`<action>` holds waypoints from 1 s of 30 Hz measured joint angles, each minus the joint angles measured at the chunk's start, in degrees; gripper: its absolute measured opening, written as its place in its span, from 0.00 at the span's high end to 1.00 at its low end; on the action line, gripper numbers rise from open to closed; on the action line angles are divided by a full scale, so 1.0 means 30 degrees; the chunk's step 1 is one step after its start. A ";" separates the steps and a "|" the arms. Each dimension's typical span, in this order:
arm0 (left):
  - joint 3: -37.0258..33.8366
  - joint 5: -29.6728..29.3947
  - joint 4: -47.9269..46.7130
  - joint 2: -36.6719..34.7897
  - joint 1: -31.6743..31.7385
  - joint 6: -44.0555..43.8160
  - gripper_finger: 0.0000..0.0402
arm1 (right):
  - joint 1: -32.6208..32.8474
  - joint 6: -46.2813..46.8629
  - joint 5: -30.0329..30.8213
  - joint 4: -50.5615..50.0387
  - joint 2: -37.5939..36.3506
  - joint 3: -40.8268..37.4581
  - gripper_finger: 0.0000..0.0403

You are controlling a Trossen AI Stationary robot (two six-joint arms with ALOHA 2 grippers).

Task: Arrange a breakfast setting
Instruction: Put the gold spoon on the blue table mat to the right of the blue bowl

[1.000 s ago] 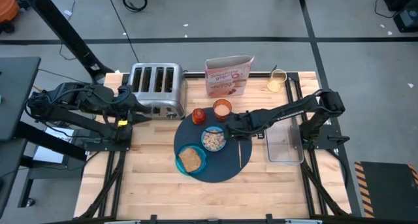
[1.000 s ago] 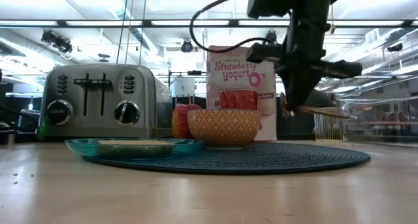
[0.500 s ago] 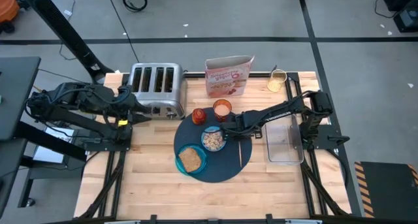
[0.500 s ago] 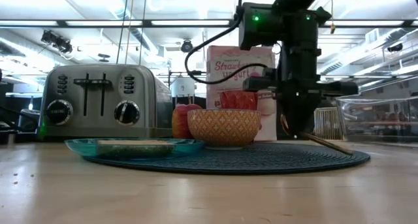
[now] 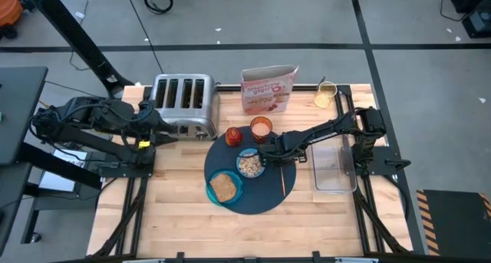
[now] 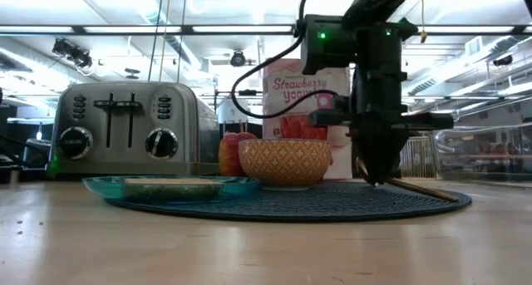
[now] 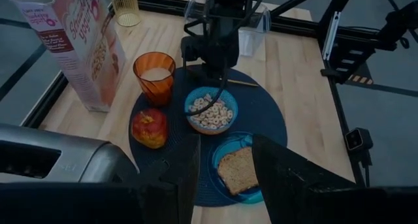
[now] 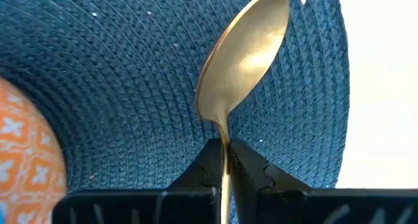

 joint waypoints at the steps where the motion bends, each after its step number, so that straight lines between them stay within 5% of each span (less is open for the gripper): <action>1: -0.0005 0.0007 -0.0007 0.0000 -0.0002 -0.0003 0.64 | 0.0000 0.0011 0.0007 -0.0007 -0.0022 0.0000 0.96; 30: -0.0002 0.0000 -0.0009 -0.0007 -0.0002 0.0099 0.64 | -0.0495 0.0215 0.0168 -0.0007 -0.0018 -0.0109 0.92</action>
